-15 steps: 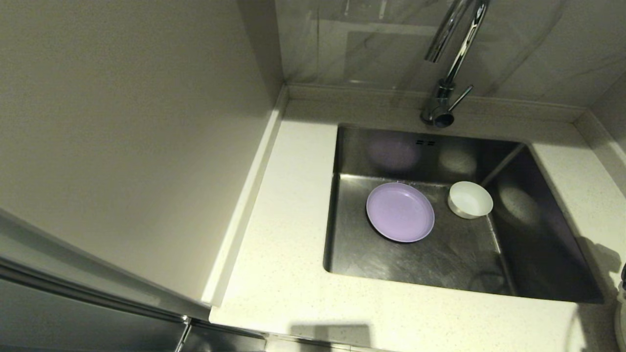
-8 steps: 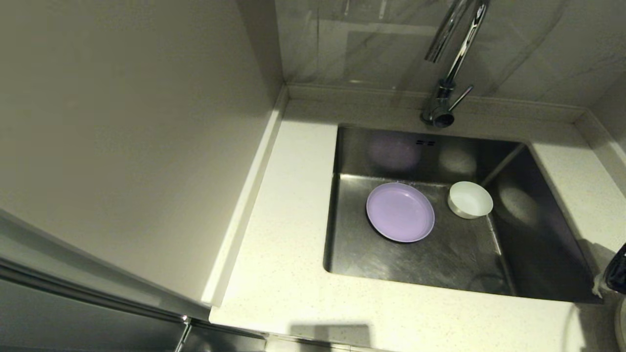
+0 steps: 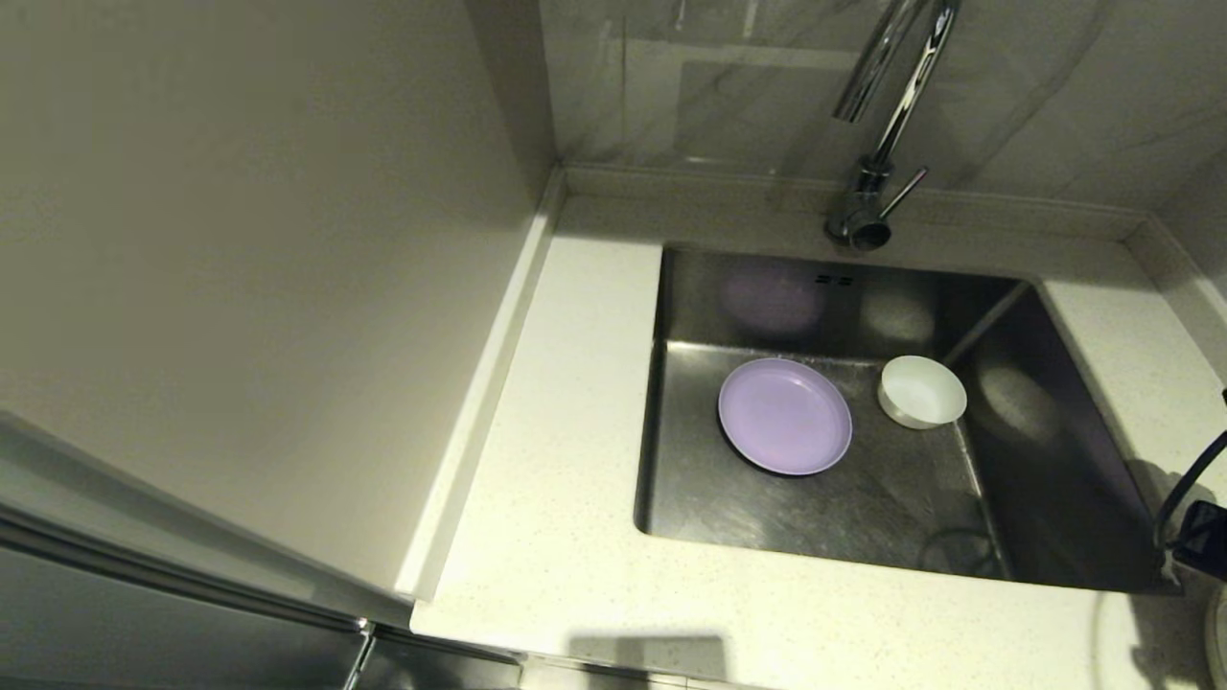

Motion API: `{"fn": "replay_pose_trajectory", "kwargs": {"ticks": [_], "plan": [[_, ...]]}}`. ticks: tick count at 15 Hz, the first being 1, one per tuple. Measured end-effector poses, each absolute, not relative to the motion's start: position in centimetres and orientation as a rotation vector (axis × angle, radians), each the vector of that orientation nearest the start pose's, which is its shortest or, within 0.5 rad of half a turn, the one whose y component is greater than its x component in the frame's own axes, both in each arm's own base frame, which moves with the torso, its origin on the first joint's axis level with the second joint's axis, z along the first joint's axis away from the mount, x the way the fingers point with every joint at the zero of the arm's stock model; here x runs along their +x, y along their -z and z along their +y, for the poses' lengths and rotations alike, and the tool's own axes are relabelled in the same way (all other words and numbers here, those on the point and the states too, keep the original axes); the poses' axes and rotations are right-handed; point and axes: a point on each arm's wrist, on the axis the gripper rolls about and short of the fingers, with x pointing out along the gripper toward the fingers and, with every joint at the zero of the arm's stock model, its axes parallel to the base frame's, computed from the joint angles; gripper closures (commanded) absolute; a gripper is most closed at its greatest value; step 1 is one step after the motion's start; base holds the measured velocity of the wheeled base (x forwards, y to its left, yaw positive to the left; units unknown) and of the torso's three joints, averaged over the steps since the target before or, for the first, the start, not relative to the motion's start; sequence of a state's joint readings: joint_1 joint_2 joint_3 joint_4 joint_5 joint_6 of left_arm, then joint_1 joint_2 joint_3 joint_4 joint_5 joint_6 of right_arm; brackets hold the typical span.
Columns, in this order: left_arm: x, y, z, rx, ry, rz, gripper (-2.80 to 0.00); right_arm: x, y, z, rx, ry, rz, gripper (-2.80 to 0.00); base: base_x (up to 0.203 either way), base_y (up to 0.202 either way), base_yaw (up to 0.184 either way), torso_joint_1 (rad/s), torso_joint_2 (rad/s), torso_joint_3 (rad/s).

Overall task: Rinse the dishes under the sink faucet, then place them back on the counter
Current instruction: Put a plate into the sink

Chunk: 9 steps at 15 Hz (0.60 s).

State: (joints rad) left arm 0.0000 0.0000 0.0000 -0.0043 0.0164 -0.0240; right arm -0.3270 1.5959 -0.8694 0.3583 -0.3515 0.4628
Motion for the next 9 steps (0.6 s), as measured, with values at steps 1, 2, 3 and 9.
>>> {"fn": "replay_pose_trajectory", "kwargs": {"ticks": [1, 2, 3, 9], "plan": [[-2.28, -7.59, 0.04, -0.024, -0.016, -0.004, 0.00, 22.15, -14.92, -8.33, 0.384, 0.853, 0.950, 0.00, 0.000, 0.000, 0.000, 0.000, 0.00, 0.000], [-2.28, -7.59, 0.04, -0.024, -0.016, -0.004, 0.00, 22.24, -14.77, -8.36, 0.383, 0.853, 0.956, 0.00, 0.000, 0.000, 0.000, 0.000, 0.00, 0.000], [-2.28, -7.59, 0.04, -0.024, -0.016, -0.004, 0.00, 22.34, -14.71, -8.39, 0.384, 0.851, 0.959, 0.00, 0.000, 0.000, 0.000, 0.000, 0.00, 0.000], [-2.28, -7.60, 0.04, -0.024, -0.017, -0.005, 0.00, 22.54, -15.21, -7.97, 0.389, 0.816, 0.943, 0.00, 0.000, 0.000, 0.000, 0.000, 0.00, 0.000]]}}
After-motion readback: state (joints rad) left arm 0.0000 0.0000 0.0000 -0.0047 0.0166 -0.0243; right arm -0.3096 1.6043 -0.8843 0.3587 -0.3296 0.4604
